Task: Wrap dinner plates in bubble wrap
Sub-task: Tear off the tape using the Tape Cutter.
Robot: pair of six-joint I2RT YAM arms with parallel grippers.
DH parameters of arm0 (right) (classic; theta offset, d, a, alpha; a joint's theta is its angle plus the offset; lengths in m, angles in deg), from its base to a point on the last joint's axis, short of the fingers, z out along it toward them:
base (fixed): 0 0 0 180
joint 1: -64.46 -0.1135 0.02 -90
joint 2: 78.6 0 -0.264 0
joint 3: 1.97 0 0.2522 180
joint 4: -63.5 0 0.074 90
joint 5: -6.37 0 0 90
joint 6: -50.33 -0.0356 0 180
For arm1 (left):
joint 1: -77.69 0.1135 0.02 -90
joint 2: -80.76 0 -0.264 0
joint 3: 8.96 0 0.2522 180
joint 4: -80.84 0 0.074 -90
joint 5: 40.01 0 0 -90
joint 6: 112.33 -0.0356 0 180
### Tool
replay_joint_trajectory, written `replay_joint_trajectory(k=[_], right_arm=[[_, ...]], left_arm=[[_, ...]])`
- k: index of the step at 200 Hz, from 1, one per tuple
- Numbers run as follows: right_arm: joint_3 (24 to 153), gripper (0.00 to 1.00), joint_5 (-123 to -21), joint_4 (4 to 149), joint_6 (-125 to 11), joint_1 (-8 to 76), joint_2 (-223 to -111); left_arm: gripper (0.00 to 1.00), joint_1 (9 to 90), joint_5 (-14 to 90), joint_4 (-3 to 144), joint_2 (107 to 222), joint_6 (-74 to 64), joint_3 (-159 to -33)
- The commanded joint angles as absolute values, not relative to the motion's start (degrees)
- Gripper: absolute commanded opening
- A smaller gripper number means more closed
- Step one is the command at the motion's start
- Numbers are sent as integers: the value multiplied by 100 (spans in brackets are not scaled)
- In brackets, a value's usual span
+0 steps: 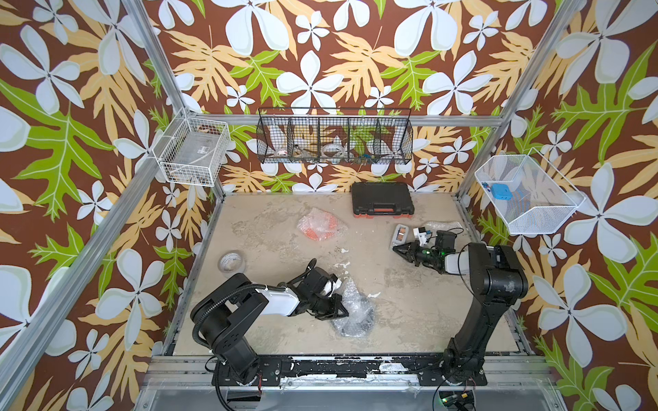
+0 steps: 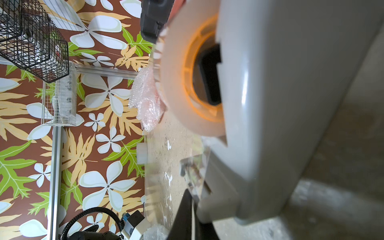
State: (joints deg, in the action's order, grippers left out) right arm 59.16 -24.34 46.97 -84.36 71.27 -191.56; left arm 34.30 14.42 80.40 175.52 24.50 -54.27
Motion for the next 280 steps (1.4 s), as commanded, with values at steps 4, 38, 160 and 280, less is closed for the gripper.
replay_joint_trajectory(k=[4,38,160,280], right_arm=[[5977,5,-2578,4609,-8298,7133,-19163],[6004,0,-2623,4784,-8191,7136,-19171],[6611,0,-3998,7181,-7254,7044,-18986],[5758,0,-4200,8490,-6616,6088,-15827]], left_arm=[[5,3419,2064,6698,17664,2469,-5357],[5,3419,2055,6692,17665,2461,-5366],[5,3419,2117,6620,17673,2390,-5374],[4,3421,2232,6609,17471,2232,-5603]])
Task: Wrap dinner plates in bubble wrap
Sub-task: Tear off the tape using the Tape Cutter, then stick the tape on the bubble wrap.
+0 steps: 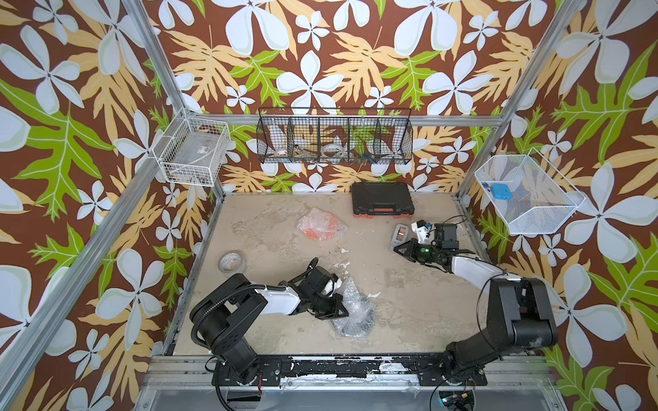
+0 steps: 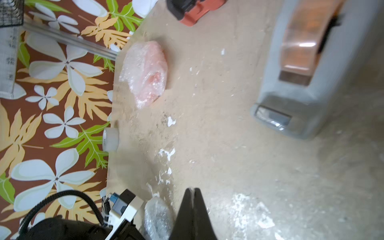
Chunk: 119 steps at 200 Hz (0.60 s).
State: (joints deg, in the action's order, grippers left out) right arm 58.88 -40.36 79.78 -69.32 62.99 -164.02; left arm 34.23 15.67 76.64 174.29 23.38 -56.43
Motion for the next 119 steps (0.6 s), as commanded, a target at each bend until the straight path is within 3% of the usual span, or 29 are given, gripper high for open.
replay_joint_trajectory(k=[1,69,119], right_arm=[[5754,0,-4207,8512,-6601,6074,-15790],[5317,0,-4464,10013,-6466,5159,-13395],[4885,0,-4733,10693,-7243,3882,-12027]], left_arm=[[4,3420,2231,6606,17467,2232,-5603],[4,3427,2249,6624,17427,2137,-5651],[4,3421,2279,6594,17411,2059,-5673]])
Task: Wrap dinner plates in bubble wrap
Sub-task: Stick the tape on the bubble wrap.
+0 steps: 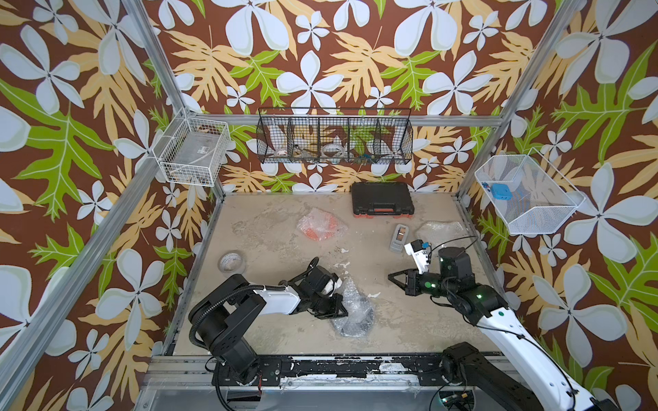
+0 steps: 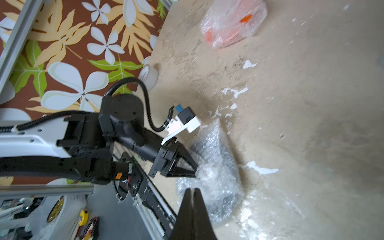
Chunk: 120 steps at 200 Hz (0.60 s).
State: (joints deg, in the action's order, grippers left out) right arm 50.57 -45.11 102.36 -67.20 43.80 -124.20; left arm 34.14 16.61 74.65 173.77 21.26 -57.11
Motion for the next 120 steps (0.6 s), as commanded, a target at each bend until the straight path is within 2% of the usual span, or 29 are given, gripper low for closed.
replay_joint_trajectory(k=[1,42,69,120], right_arm=[[4869,0,-4737,10699,-7266,3850,-11996],[4665,0,-4959,10919,-8080,2561,-11349],[4657,0,-5072,10830,-8369,1865,-11393],[4750,0,-5101,9950,-8310,1529,-12255]], left_arm=[[4,3420,2281,6594,17410,2057,-5673],[3,3420,2323,6534,17326,2030,-5664],[3,3421,2321,6530,17295,2021,-5656],[3,3421,2218,6619,17243,2003,-5622]])
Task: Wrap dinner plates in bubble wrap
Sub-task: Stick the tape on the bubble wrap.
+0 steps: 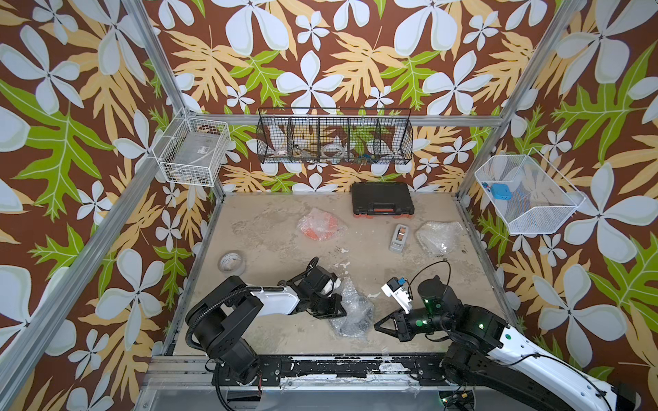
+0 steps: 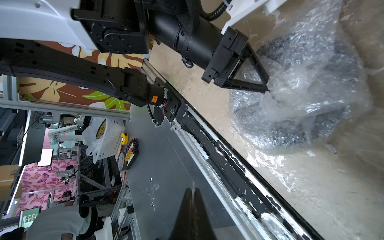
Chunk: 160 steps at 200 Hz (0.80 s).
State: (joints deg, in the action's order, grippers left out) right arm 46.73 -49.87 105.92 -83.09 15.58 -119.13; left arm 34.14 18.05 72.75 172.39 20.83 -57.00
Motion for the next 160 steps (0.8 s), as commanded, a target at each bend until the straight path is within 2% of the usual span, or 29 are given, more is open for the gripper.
replay_joint_trajectory(k=[1,84,160], right_arm=[[4762,0,-5097,9923,-8305,1531,-12281],[5624,0,-5475,8951,-7330,1601,-14523],[5744,0,-5376,8186,-6603,2166,-15814]], left_arm=[[3,3420,2216,6624,17243,2003,-5621],[2,3419,1901,6985,17166,2091,-5386],[2,3410,1783,7154,17159,2223,-5269]])
